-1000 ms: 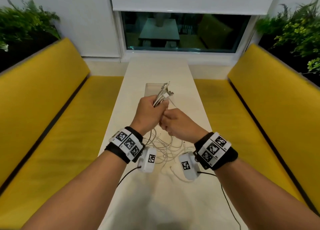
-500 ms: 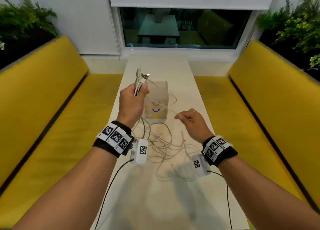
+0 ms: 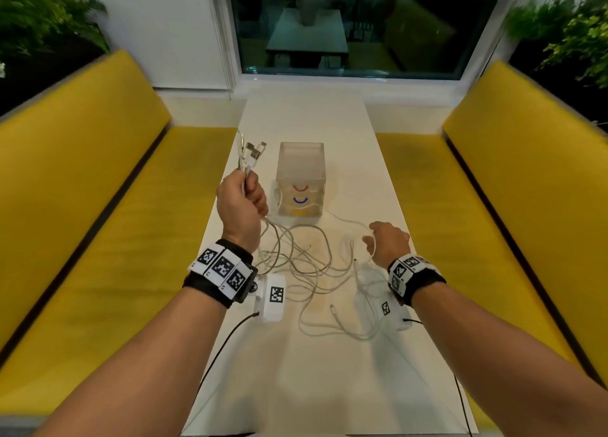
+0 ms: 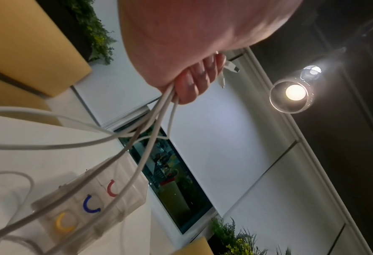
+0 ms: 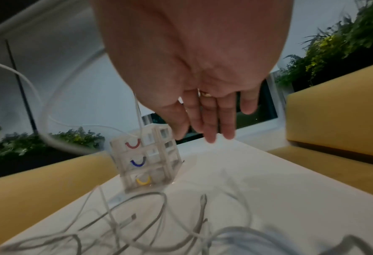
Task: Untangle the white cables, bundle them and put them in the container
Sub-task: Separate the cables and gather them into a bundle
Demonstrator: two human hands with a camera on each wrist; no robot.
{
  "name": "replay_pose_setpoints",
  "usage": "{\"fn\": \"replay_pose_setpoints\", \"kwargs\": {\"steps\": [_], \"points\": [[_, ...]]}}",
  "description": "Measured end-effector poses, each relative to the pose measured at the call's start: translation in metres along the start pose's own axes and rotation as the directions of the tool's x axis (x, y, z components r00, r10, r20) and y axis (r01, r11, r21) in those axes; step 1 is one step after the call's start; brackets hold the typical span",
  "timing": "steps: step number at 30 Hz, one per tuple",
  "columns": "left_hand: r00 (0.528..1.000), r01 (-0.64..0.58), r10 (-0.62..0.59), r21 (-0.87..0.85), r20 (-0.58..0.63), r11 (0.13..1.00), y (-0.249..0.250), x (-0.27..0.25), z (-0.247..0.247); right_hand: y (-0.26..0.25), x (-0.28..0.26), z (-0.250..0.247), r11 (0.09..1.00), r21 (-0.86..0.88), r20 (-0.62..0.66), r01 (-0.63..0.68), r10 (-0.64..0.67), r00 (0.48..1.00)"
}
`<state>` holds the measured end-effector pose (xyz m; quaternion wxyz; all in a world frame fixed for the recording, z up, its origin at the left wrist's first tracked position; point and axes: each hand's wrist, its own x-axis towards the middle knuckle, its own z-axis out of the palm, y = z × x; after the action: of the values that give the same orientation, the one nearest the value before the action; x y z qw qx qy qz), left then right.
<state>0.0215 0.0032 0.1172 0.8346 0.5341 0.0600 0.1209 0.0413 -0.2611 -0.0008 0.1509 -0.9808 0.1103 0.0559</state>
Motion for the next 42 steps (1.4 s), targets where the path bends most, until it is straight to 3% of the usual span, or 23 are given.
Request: {"fn": "replay_pose_setpoints", "kwargs": {"steps": [3,5,8,10,12,14,18,21,26,30,33,36,39,42], "points": [[0.999,-0.018,0.017,-0.020,-0.027,1.000,-0.003,0.003,-0.004,-0.001,-0.011,0.010,0.984,-0.066,0.127,-0.164,0.172,0.977],[0.999,-0.027,0.027,-0.012,-0.026,1.000,-0.004,0.004,-0.005,-0.005,-0.020,0.008,0.979,-0.051,0.181,-0.198,0.204,0.962],[0.999,-0.029,0.029,-0.004,-0.018,1.000,-0.009,0.004,-0.003,-0.022,-0.035,0.007,1.000,-0.008,0.188,-0.006,0.007,0.982],[0.999,-0.036,0.036,-0.001,-0.014,0.999,-0.012,0.001,0.000,-0.037,-0.048,0.016,0.995,0.010,0.306,0.098,-0.096,0.947],[0.999,-0.041,0.041,-0.008,-0.011,0.999,-0.015,-0.003,0.003,-0.046,-0.061,0.031,0.986,-0.054,0.448,0.156,-0.115,0.887],[0.999,-0.045,0.045,-0.017,-0.011,0.999,-0.017,-0.005,0.006,-0.046,-0.070,0.047,0.969,-0.147,0.505,0.196,-0.097,0.858],[0.999,-0.048,0.048,-0.024,-0.004,0.999,-0.019,-0.005,0.007,-0.033,-0.082,0.073,0.936,-0.284,0.469,0.207,-0.052,0.882],[0.999,-0.050,0.050,-0.020,0.003,0.999,-0.019,-0.004,0.002,-0.025,-0.088,0.080,0.923,-0.296,0.452,0.246,-0.092,0.887],[0.999,-0.026,0.025,0.012,0.040,1.000,-0.017,-0.001,-0.005,-0.023,-0.091,0.068,0.941,-0.207,0.531,0.269,-0.123,0.839],[0.998,-0.019,0.017,0.045,0.054,0.999,-0.010,0.000,-0.009,-0.026,-0.085,0.021,0.978,0.173,0.535,0.113,-0.190,0.823],[0.999,-0.024,0.022,0.039,0.049,0.999,-0.002,0.001,-0.009,-0.028,-0.084,-0.028,0.858,0.514,0.376,0.003,-0.229,0.898],[0.998,-0.034,0.032,0.027,0.057,0.999,0.006,0.001,-0.008,-0.030,-0.082,-0.066,0.698,0.711,0.109,0.092,-0.239,0.965],[0.994,-0.044,0.041,0.034,0.100,0.998,0.012,-0.003,-0.003,-0.035,-0.086,-0.088,0.422,0.876,-0.122,0.235,-0.276,0.953],[0.985,-0.067,0.055,0.069,0.164,0.995,0.014,-0.008,0.004,-0.047,-0.095,-0.101,0.151,0.956,-0.208,0.251,-0.256,0.944]]}}
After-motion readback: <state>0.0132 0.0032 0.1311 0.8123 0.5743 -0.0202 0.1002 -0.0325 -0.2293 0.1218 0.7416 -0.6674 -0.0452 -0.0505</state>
